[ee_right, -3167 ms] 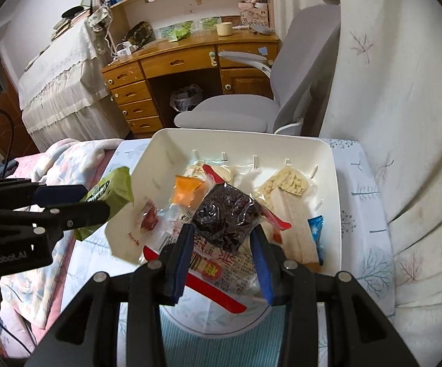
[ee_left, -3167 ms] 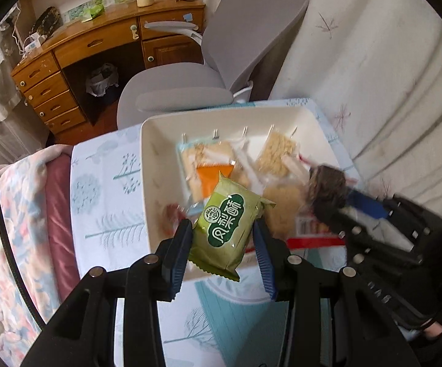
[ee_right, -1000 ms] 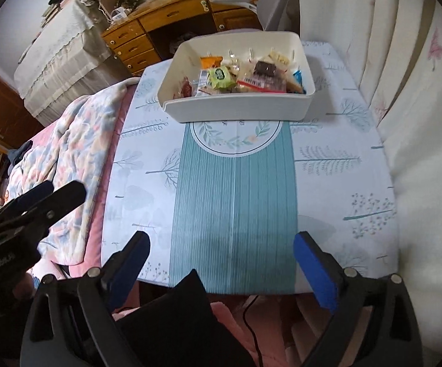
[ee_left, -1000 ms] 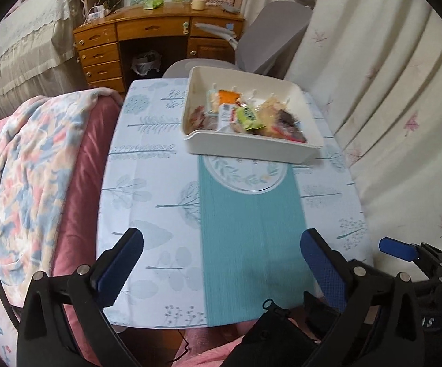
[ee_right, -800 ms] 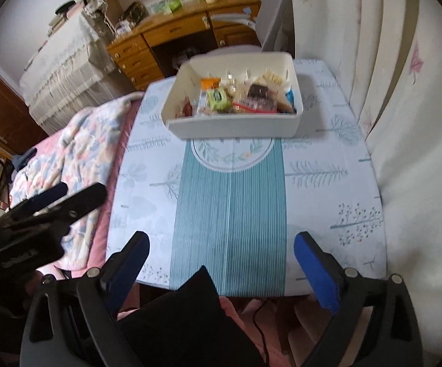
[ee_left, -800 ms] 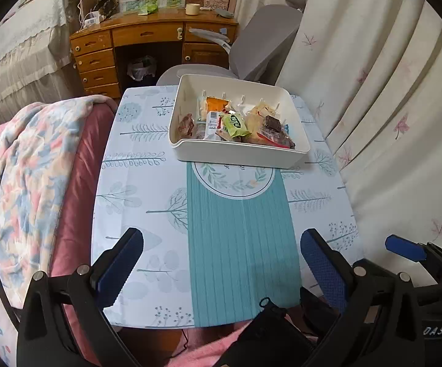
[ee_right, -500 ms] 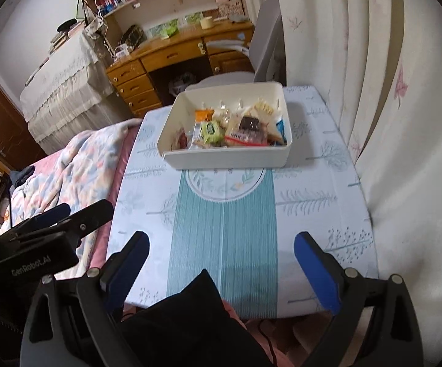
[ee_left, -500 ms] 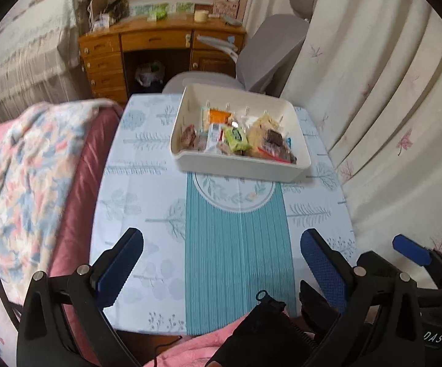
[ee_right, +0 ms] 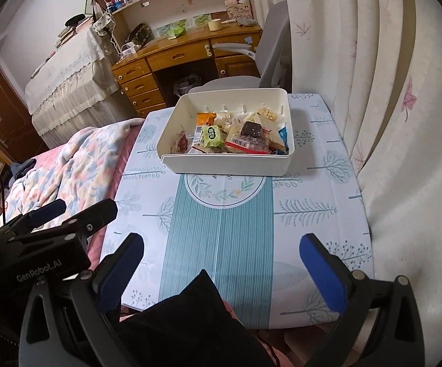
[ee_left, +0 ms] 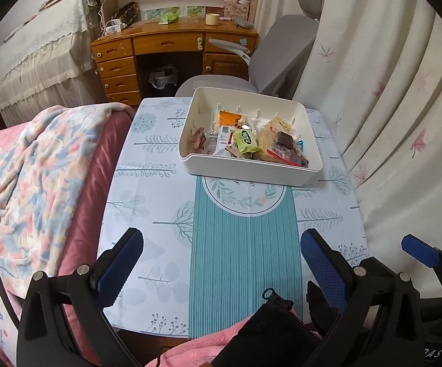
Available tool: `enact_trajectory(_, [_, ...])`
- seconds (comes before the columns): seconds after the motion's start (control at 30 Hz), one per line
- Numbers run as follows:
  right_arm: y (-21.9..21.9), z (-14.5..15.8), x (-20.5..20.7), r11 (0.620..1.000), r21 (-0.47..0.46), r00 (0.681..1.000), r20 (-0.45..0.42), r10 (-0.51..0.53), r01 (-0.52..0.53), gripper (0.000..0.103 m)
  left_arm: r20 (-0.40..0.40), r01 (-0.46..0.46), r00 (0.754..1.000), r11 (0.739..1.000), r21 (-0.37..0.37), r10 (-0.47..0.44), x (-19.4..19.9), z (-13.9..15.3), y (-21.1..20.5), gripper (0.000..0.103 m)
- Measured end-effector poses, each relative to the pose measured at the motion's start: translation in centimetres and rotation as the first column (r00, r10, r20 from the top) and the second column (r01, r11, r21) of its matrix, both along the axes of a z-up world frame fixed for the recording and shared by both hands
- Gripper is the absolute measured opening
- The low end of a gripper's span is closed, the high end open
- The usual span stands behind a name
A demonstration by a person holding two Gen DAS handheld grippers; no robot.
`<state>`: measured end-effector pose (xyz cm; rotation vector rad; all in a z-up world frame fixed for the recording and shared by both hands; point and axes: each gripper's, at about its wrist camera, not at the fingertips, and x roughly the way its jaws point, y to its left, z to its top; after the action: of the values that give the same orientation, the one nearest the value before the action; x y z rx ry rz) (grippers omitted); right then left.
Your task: Organize snacks
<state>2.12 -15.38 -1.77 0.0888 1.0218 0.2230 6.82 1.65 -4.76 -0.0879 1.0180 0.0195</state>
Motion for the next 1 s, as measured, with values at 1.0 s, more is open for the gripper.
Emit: enact_trajectory(1.0, [-0.87, -0.63, 0.16, 0.999, 0.030, 0.999, -0.025, 0.026, -0.026, 0.102, -0.001, -0.031, 1.000, 0.999, 0.027, 0.031, -0.92, 0.16, -0.57, 0.102])
